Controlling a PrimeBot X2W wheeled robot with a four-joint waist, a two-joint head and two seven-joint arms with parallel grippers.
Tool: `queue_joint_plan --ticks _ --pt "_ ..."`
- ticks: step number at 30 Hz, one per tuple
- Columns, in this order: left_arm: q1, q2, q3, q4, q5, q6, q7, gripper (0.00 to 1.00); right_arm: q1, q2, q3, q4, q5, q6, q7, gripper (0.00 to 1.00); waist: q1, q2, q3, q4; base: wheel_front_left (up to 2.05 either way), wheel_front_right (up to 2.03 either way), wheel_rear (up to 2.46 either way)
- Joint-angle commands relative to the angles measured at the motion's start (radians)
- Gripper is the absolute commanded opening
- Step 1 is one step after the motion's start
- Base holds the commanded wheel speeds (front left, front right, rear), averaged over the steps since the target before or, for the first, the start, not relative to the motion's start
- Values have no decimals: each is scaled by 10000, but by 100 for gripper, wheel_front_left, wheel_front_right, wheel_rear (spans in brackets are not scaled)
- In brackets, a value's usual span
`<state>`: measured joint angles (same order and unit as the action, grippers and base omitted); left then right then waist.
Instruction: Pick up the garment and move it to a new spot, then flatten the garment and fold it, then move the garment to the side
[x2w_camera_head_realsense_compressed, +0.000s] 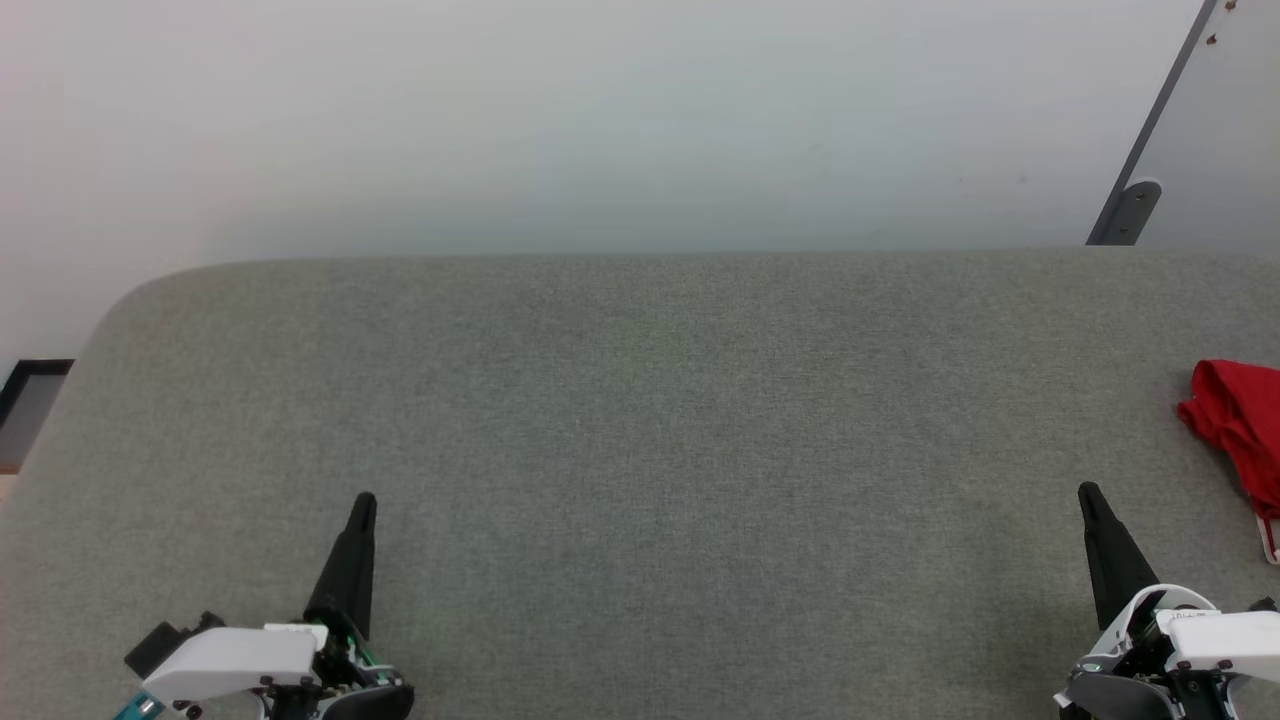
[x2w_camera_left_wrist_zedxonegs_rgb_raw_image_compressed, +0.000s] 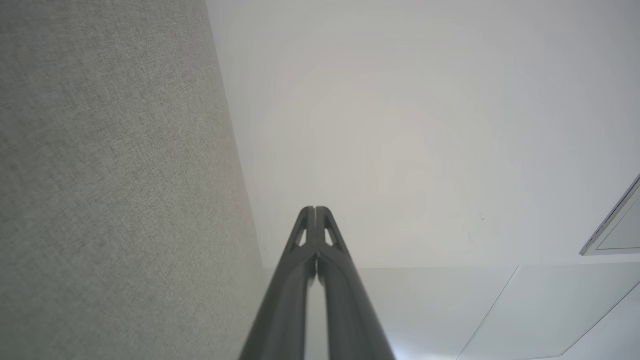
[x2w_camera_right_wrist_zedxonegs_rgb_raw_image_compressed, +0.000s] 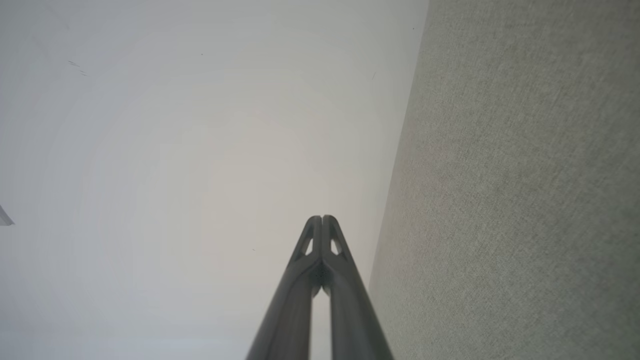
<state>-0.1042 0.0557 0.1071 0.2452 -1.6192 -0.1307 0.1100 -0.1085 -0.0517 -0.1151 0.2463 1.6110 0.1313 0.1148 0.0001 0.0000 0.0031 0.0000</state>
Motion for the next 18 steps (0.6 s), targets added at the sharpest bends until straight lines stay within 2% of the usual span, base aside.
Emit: queue_joint_plan --ticks 1,18 --pt "-101 -23 30 17 30 0 24 0 -28 39 1 4 21 -10 22 0 -1 0 0 0 0 0 0" --pt "-102 -34 48 17 44 0 34 0 -28 40 1 4 20 -10 22 0 -1 0 0 0 0 0 0"
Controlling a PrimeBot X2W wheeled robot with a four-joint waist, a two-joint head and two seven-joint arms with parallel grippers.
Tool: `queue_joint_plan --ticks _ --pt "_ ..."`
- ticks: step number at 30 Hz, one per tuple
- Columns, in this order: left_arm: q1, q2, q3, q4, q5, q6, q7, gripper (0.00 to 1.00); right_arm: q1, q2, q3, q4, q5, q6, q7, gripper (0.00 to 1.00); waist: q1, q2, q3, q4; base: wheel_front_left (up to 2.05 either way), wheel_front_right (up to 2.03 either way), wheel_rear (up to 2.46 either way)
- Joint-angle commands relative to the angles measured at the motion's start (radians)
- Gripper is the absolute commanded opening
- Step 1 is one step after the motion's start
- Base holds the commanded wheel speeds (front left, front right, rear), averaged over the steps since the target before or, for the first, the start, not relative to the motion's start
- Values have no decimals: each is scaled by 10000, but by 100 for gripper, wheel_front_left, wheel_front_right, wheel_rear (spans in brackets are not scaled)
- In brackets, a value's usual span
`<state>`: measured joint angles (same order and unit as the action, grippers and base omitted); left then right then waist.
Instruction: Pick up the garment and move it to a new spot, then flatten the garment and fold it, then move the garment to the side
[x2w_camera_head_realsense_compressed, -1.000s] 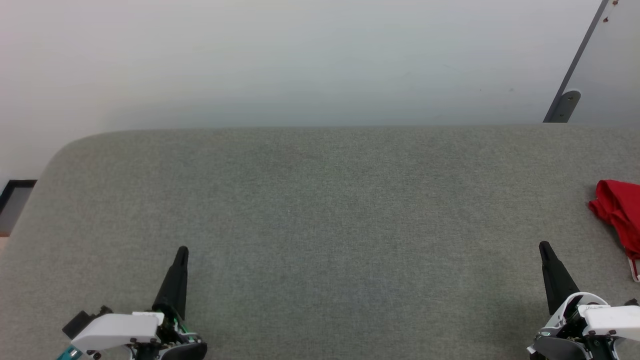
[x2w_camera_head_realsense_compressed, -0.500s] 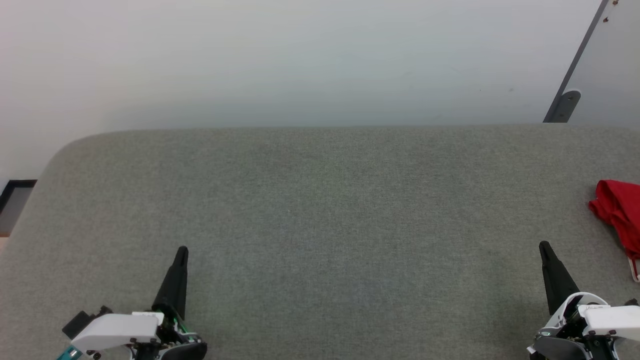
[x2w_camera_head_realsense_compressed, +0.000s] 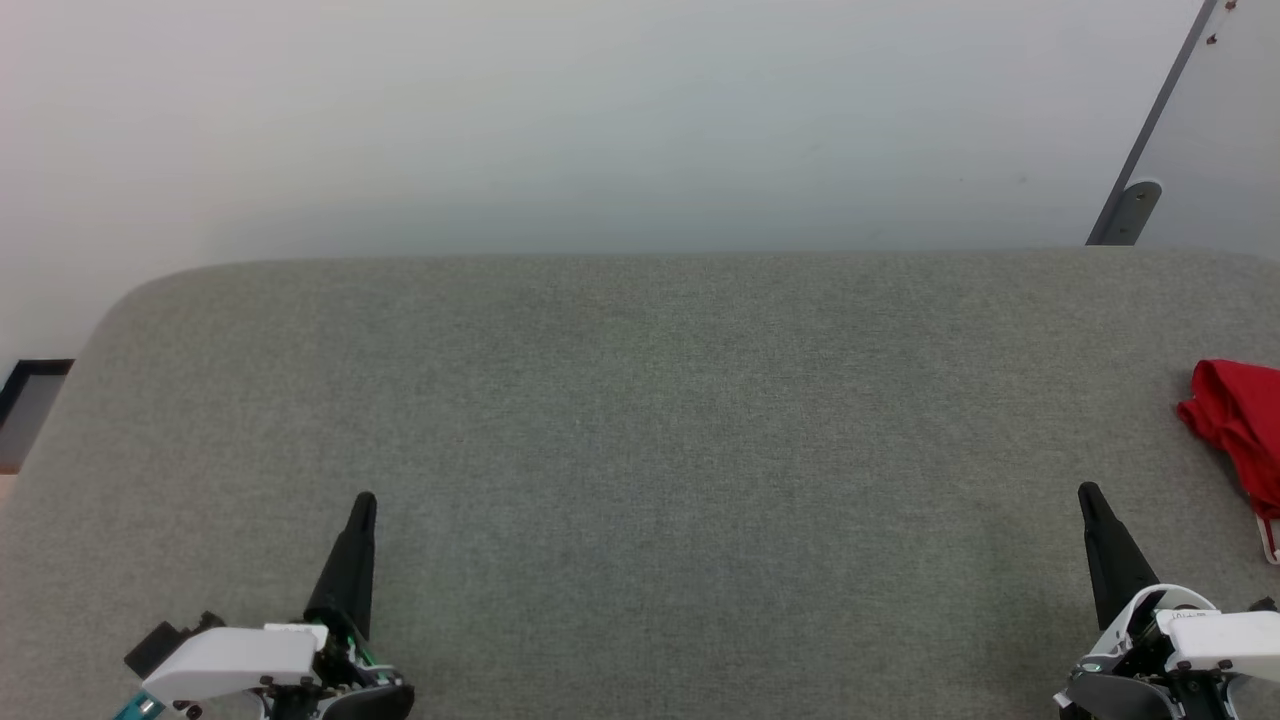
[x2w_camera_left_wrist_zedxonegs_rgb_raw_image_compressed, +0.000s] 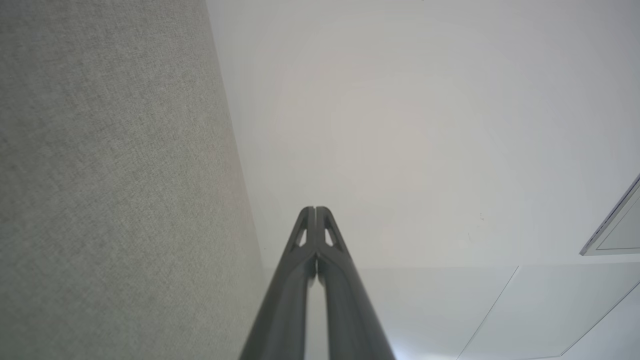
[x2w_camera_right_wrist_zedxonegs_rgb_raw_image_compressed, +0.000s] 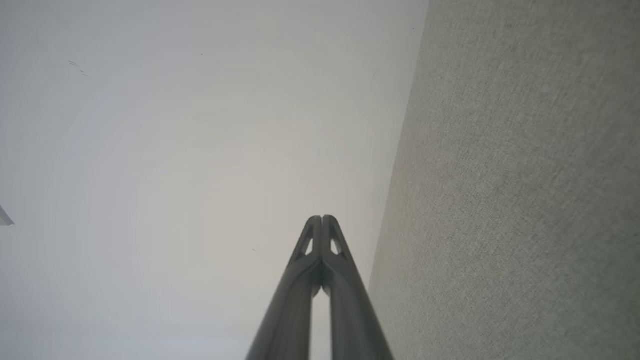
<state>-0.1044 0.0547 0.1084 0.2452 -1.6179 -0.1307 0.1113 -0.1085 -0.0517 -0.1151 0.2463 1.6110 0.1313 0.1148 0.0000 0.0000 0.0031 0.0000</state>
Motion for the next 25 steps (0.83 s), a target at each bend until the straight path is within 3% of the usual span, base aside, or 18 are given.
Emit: queue_joint_plan --ticks 1,25 --pt "-101 -26 34 17 32 0 22 0 -28 40 1 4 20 -10 22 0 0 0 0 0 0 0 0" --pt "-102 -33 49 18 53 0 24 0 -28 40 0 4 19 -10 23 0 0 0 0 0 0 0 0"
